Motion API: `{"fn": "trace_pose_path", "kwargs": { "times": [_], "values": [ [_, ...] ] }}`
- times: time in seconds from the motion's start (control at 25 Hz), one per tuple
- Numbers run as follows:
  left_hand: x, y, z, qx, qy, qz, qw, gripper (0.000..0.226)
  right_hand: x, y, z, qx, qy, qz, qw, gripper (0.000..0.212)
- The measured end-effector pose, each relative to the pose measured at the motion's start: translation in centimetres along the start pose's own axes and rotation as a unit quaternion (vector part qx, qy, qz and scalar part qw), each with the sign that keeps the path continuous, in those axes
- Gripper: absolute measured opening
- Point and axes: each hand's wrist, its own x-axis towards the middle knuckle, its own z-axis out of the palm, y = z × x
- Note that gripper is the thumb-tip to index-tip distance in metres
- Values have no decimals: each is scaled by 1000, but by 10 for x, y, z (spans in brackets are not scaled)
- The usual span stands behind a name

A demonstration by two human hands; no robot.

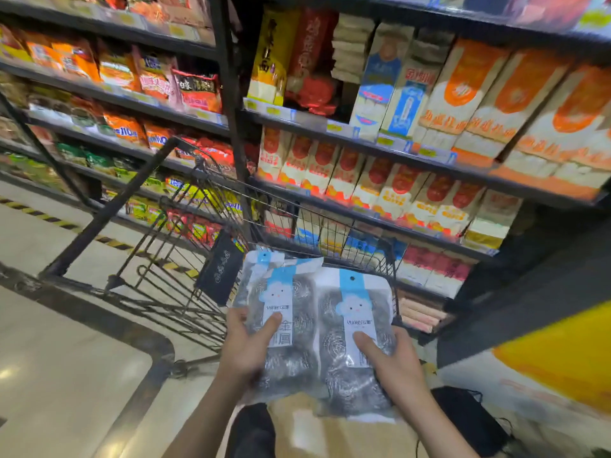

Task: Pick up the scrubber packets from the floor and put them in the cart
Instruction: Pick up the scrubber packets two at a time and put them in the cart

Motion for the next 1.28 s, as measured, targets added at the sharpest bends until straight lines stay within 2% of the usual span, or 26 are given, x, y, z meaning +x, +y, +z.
{"fn": "trace_pose_path", "kwargs": {
  "times": [0.08, 0.2, 0.36, 0.44, 0.52, 0.6, 0.72, 0.8, 0.88, 0.92, 1.0, 1.04, 1.08, 1.28],
  "values": [
    [51, 16, 8, 32, -11, -2, 999, 73, 34, -12, 18, -1, 16, 18, 1000, 107],
    [120, 43, 25, 92, -35, 0, 995, 61, 89, -31, 43, 4, 40, 54, 998, 102],
    [219, 47, 64, 119, -57, -17, 991, 69, 179, -14, 65, -38, 65, 106, 991, 98],
    [260, 30, 88, 137, -56, -39, 988, 68, 225, 12, 69, -46, 65, 140, 987, 79],
    [274, 20, 95, 161, -57, -48, 984, 78, 253, 25, 69, -62, 68, 150, 984, 72],
    [333, -50, 134, 188, -83, -79, 975, 86, 314, 102, 80, -83, 64, 201, 974, 67],
    [345, -65, 142, 196, -62, -100, 973, 69, 340, 130, 91, -131, 31, 223, 965, 69],
    [350, -83, 146, 234, -84, -87, 965, 64, 345, 167, 96, -128, 14, 246, 961, 77],
    [354, -82, 146, 243, -81, -55, 965, 71, 345, 176, 97, -126, 13, 240, 962, 85],
    [353, -84, 143, 252, -84, -36, 963, 82, 345, 179, 95, -138, 8, 232, 963, 86],
    [351, -83, 136, 353, -136, -1, 926, 101, 342, 180, 94, -179, -33, 233, 955, 86],
    [353, -87, 133, 409, -163, 11, 898, 104, 343, 177, 96, -209, -56, 229, 949, 83],
    [356, -88, 132, 430, -183, 11, 884, 106, 347, 176, 100, -227, -67, 223, 946, 80],
    [359, -86, 135, 436, -201, 16, 877, 107, 348, 161, 107, -288, -82, 227, 927, 81]
  ]
}}
